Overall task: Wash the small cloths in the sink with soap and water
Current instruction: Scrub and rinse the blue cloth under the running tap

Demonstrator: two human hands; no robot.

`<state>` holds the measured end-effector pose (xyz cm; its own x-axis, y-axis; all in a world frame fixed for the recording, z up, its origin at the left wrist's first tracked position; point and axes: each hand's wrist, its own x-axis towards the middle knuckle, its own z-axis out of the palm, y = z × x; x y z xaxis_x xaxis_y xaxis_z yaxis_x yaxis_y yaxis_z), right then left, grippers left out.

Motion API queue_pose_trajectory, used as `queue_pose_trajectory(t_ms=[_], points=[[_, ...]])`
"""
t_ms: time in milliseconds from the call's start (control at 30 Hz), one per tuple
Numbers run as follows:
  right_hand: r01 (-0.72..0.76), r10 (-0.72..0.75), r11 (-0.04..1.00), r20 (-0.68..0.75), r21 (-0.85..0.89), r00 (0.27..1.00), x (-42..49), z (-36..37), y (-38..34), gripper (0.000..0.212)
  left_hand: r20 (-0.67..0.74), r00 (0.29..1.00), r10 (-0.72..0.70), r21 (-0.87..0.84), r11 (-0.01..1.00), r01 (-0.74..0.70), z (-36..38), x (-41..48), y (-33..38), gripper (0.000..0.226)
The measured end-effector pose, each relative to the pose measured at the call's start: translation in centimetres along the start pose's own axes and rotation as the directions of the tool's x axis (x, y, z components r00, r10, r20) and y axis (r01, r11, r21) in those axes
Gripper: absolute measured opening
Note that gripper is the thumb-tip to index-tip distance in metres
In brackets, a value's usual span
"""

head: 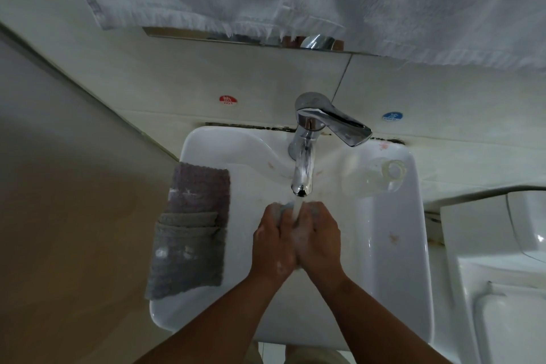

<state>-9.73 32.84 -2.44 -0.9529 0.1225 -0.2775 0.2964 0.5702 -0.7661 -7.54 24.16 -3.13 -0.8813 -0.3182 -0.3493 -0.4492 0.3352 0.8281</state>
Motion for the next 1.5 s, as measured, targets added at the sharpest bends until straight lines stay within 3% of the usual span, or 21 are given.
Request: queue_pose_trajectory(t_ms=[67, 133, 233, 300, 333, 433, 567, 667, 800, 933, 967, 1067, 1233, 1367, 1433, 1500], points=[[0.030, -0.028, 0.993, 0.019, -0.113, 0.999, 0.2, -0.1, -0.6, 0.020, 0.026, 0.999, -0.031, 0.031, 0.999, 0.030, 0.2, 0.3, -0.4, 0.020], [0.075, -0.068, 0.985, 0.051, -0.152, 0.996, 0.6, -0.1, -0.6, 0.025, 0.032, 0.999, 0.041, 0.173, 0.984, -0.046, 0.2, 0.7, -1.0, 0.017], [0.090, -0.083, 0.988, 0.057, -0.123, 0.995, 1.1, -0.4, -0.7, 0.026, 0.116, 0.980, 0.162, 0.372, 0.908, -0.194, 0.2, 1.2, -0.9, 0.039], [0.121, -0.109, 0.971, 0.069, -0.205, 0.992, 1.2, -0.4, -1.1, 0.027, 0.140, 0.975, 0.173, 0.389, 0.896, -0.215, 0.2, 1.2, -0.6, 0.052], [0.109, -0.101, 0.976, 0.050, -0.189, 0.994, 1.2, -0.4, -1.5, 0.034, 0.124, 0.980, 0.153, 0.336, 0.923, -0.186, 0.0, 1.2, -0.2, 0.056], [-0.110, 0.112, 0.981, -0.005, 0.162, 0.994, 0.8, -0.3, -2.4, 0.054, 0.028, 0.999, -0.020, -0.045, 0.999, 0.021, -0.1, 1.0, 0.8, 0.051], [-0.253, 0.234, 0.902, 0.096, 0.351, 0.968, 1.0, -0.4, -1.9, 0.021, 0.041, 0.999, -0.034, -0.180, 0.983, 0.041, -0.8, 0.9, 1.2, 0.029], [-0.210, 0.146, 0.891, 0.184, 0.403, 0.972, 0.8, -0.4, -0.9, 0.005, 0.130, 0.991, -0.043, -0.259, 0.963, 0.076, -1.2, 0.9, 0.0, 0.035], [-0.141, 0.068, 0.892, 0.181, 0.429, 0.981, 0.1, -0.3, -0.2, 0.014, 0.094, 0.996, 0.009, -0.170, 0.985, 0.007, -0.9, 0.6, -0.2, 0.033], [0.013, -0.017, 0.980, 0.022, 0.198, 1.000, -0.4, -0.6, -0.6, 0.015, 0.047, 0.998, 0.034, -0.074, 0.997, -0.030, -0.9, 0.1, 0.7, 0.020], [0.026, -0.026, 0.987, 0.000, 0.161, 1.000, -0.5, -0.6, -0.7, 0.012, 0.040, 0.999, 0.034, -0.068, 0.997, -0.031, -0.9, 0.0, 0.9, 0.026], [-0.025, 0.030, 0.985, -0.027, 0.168, 0.999, -0.4, -0.8, -1.4, 0.009, 0.011, 0.999, 0.044, -0.056, 0.997, -0.043, -0.9, -0.2, 1.3, 0.049], [-0.008, 0.013, 0.991, -0.030, 0.132, 0.999, -0.1, -0.8, -1.5, 0.023, 0.007, 0.994, 0.109, 0.006, 0.994, -0.109, -0.4, 0.0, 0.3, 0.030], [-0.006, 0.019, 0.986, -0.076, 0.169, 0.997, 0.0, -0.4, -1.5, 0.045, 0.071, 0.989, 0.126, 0.118, 0.984, -0.134, -1.0, 0.1, 1.7, 0.074], [-0.061, 0.078, 0.968, -0.059, 0.245, 0.995, 0.2, -0.3, -1.9, 0.052, 0.003, 1.000, 0.009, 0.020, 1.000, -0.009, -0.9, 0.0, 2.2, 0.063], [-0.096, 0.106, 0.961, -0.023, 0.260, 0.994, 0.5, -0.5, -2.0, 0.044, 0.010, 0.991, -0.131, -0.118, 0.984, 0.132, -0.8, 0.1, 2.4, 0.045]])
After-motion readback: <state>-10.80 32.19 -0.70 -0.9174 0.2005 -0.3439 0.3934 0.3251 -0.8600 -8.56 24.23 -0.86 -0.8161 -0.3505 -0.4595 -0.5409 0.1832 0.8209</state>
